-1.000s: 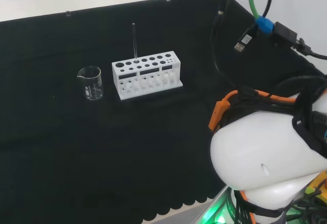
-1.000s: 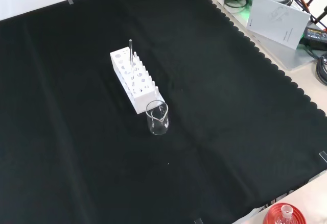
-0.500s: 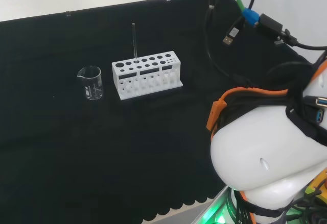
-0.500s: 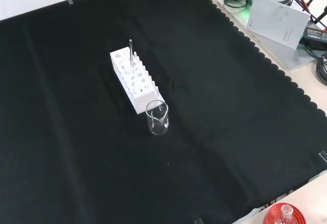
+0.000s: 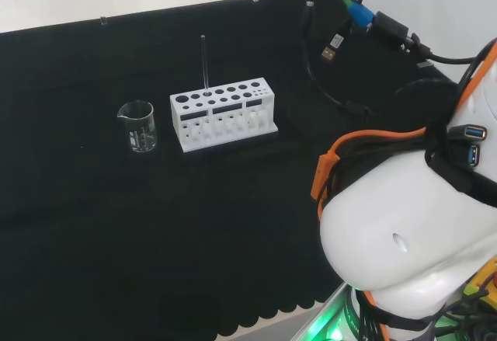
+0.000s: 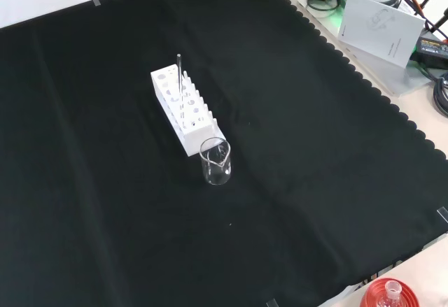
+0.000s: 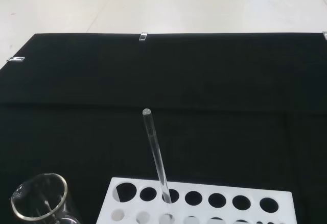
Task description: Take the glass rod from the white test tube rack.
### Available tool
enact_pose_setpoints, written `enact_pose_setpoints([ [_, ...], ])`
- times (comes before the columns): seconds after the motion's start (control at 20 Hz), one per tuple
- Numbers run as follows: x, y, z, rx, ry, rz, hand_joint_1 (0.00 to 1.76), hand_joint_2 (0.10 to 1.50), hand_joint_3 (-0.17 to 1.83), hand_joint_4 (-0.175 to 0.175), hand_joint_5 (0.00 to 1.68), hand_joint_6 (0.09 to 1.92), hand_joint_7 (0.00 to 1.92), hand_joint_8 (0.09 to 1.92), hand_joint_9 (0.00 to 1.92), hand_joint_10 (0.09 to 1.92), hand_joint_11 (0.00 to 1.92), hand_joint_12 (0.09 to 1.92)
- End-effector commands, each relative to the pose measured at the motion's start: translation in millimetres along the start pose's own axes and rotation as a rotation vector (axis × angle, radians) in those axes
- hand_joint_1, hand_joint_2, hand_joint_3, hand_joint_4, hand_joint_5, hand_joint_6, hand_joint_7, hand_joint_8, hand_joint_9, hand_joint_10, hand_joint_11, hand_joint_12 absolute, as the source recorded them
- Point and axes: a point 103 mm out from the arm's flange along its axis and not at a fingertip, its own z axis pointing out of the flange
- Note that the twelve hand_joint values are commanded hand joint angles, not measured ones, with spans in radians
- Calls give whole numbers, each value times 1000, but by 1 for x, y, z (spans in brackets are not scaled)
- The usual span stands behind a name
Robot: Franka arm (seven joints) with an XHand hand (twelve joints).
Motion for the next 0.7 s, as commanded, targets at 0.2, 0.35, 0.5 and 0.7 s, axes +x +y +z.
enact_pose_setpoints([
  [0.2, 6, 18, 14, 8, -7, 11, 1071, 980, -175, -152, 805, 760, 935, 683, 991, 630, 881, 1175],
  [0.35, 6, 24, 18, 15, -11, 22, 1076, 978, -175, -151, 807, 761, 937, 682, 993, 629, 884, 1173],
  [0.5, 8, 29, 23, 24, -16, 27, 1077, 977, -175, -150, 811, 763, 939, 681, 996, 628, 886, 1172],
  [0.7, 14, 37, 34, 47, -22, 27, 1077, 973, -175, -150, 811, 763, 941, 680, 998, 626, 888, 1171],
])
